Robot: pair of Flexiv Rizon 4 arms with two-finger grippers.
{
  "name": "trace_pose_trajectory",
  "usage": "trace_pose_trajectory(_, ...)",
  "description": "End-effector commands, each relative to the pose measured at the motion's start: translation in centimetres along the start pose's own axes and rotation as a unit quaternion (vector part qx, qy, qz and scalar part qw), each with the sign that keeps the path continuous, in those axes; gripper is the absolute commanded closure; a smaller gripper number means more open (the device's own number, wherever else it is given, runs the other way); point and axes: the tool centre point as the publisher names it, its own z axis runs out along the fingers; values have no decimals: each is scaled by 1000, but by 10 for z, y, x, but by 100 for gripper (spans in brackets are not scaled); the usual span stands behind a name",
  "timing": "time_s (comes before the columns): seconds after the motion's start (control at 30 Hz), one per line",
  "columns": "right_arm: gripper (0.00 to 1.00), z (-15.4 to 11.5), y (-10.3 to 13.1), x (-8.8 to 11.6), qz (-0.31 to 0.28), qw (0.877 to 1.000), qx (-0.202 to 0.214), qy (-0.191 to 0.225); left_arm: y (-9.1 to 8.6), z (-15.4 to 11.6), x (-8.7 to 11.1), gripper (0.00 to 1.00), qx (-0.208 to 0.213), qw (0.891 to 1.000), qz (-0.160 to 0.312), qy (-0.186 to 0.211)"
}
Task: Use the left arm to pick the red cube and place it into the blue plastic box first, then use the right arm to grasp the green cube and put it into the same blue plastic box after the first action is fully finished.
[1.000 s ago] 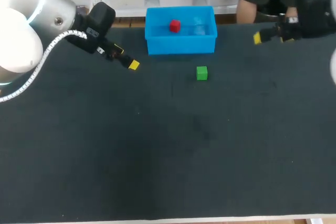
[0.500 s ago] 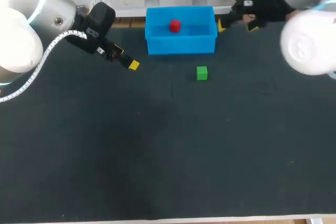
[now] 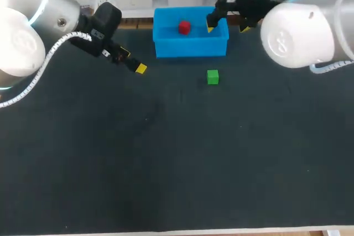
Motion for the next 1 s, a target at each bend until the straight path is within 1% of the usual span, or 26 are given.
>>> trace_pose_trajectory(0.03, 0, 6, 8, -7, 0, 1000, 15, 22, 1, 0, 1, 0, 1, 1000, 2, -3)
trace_pose_trajectory(0.2, 0, 9, 12, -7, 8, 999, 23, 36, 1, 0, 1, 0, 1, 1000, 2, -3)
trace_pose_trajectory(0.4, 0, 13, 15, -6, 10, 996, 50, 77, 1, 0, 1, 0, 1, 1000, 2, -3)
trace_pose_trajectory(0.43, 0, 13, 15, -5, 13, 996, 50, 76, 1, 0, 1, 0, 1, 1000, 2, -3)
trace_pose_trajectory(0.73, 0, 19, 18, -4, 24, 990, 78, 115, 1, 0, 1, 0, 1, 1000, 2, -3)
trace_pose_trajectory(0.77, 0, 19, 19, -4, 23, 988, 88, 124, 1, 0, 1, 0, 1, 1000, 2, -3)
trace_pose_trajectory(0.87, 0, 20, 20, -5, 27, 986, 97, 133, 1, 0, 1, 0, 1, 1000, 2, -3)
trace_pose_trajectory(1.0, 0, 21, 20, -5, 30, 985, 104, 132, 1, 0, 1, 0, 1, 1000, 2, -3)
